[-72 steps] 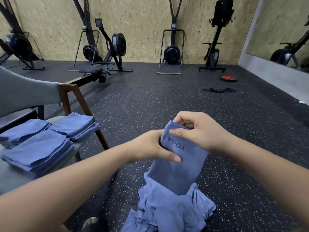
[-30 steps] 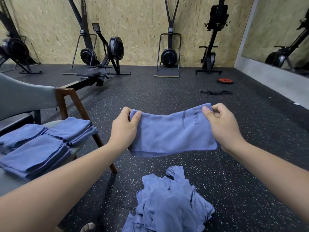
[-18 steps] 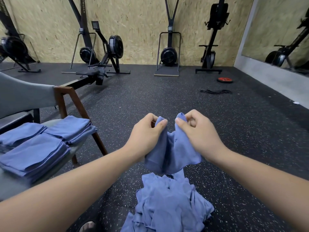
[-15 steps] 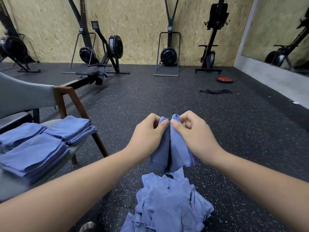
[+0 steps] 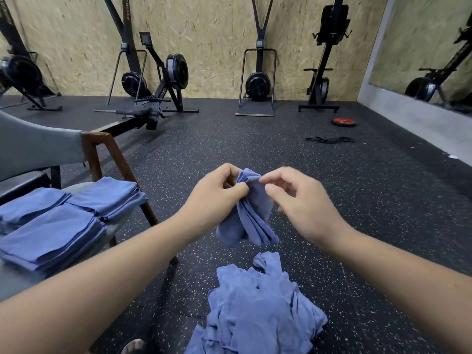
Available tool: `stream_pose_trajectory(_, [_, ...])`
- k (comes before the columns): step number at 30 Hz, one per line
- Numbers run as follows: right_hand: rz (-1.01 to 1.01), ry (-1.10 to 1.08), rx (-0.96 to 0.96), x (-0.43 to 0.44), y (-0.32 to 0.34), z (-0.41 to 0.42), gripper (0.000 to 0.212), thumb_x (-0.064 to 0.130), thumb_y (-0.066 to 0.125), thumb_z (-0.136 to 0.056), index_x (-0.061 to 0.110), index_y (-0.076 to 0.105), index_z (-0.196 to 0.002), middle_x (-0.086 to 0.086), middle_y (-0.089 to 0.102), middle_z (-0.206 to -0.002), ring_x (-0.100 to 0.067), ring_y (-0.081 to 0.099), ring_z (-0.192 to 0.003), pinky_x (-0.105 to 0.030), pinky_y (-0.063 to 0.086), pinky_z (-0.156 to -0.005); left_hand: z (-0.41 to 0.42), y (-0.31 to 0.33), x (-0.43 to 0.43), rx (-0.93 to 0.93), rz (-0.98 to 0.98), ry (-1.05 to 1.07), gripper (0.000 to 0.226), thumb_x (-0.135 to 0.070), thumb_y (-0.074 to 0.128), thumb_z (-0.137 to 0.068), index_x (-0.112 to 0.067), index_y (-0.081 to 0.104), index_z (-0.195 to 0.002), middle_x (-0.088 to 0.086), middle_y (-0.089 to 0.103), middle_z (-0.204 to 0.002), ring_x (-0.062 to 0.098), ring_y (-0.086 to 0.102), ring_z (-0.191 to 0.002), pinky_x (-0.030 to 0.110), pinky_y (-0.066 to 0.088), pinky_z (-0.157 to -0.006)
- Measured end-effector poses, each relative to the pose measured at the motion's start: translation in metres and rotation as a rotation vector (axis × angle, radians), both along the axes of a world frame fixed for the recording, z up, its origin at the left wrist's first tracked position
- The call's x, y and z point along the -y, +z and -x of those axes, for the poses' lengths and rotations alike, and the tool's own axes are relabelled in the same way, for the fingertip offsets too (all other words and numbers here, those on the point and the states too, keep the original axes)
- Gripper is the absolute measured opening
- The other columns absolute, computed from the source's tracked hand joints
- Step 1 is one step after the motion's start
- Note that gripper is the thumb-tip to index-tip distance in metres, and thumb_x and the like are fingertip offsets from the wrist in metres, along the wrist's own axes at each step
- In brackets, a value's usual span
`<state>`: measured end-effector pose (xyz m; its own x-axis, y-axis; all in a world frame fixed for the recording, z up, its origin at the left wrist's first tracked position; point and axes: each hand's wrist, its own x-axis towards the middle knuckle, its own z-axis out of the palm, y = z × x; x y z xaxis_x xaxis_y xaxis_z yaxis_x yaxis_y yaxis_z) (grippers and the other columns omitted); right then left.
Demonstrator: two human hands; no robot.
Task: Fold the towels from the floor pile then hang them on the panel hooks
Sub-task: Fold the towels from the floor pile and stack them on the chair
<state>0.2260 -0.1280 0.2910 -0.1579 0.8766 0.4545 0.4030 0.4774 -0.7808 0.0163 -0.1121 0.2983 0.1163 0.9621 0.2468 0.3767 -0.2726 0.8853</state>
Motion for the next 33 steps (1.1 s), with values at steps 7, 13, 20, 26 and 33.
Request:
stream_pose_trajectory(7, [0.345,0.158,0.145,-0.008,0.011,-0.019,0.080,0.033,0.096,-0.079,0.039,0.053,-0.146,0.019,0.071,-0.128,0.006,0.067,-0.115,-0.027,0.053,-0.102,0.006,0.018,0.010,0.222,0.133,-0.235,0.018,-0.005,0.058,-0.089,-0.017,0.071,-0.093,0.003,0.068,-0.092,0.017,0.059,-0.088,0.037,0.044,-0.084])
stream_pose_trajectory(13, [0.331,0.182,0.016,-0.013,0.017,-0.028,0.017,0.007,0.082,-0.089,0.017,0.078,-0.103,-0.007,0.082,-0.099,-0.012,0.069,-0.086,-0.037,0.049,-0.084,0.016,0.015,0.003,0.215,0.139,-0.190,0.015,-0.013,0.060,-0.088,-0.019,0.072,-0.097,0.001,0.069,-0.092,0.016,0.059,-0.087,0.038,0.041,-0.083])
stream_pose_trajectory(20, [0.231,-0.027,-0.115,-0.018,0.018,-0.030,0.019,0.011,0.082,-0.090,0.018,0.072,-0.105,-0.008,0.077,-0.083,-0.015,0.058,-0.071,-0.031,0.045,-0.065,0.015,-0.006,-0.008,-0.045,-0.146,0.103,0.025,-0.010,0.075,-0.090,-0.028,0.065,-0.105,-0.009,0.070,-0.095,0.009,0.065,-0.084,0.027,0.052,-0.082])
stream_pose_trajectory(26, [0.229,-0.127,-0.110,-0.024,0.013,-0.030,0.030,0.014,0.083,-0.089,0.018,0.066,-0.113,-0.007,0.071,-0.072,-0.010,0.057,-0.058,-0.023,0.046,-0.050,-0.020,-0.008,0.022,-0.437,-0.605,-0.163,0.015,-0.027,0.073,-0.086,-0.026,0.068,-0.101,-0.009,0.057,-0.101,0.017,0.057,-0.096,0.036,0.046,-0.084])
stream_pose_trajectory(33, [0.197,-0.221,-0.180,-0.029,0.012,-0.032,0.022,0.011,0.081,-0.085,0.018,0.070,-0.103,-0.013,0.075,-0.078,-0.016,0.060,-0.064,-0.031,0.048,-0.056,-0.034,-0.032,0.020,-0.771,-0.792,-0.254,0.028,-0.052,0.078,-0.083,-0.031,0.065,-0.097,-0.009,0.053,-0.102,0.017,0.047,-0.090,0.038,0.039,-0.074])
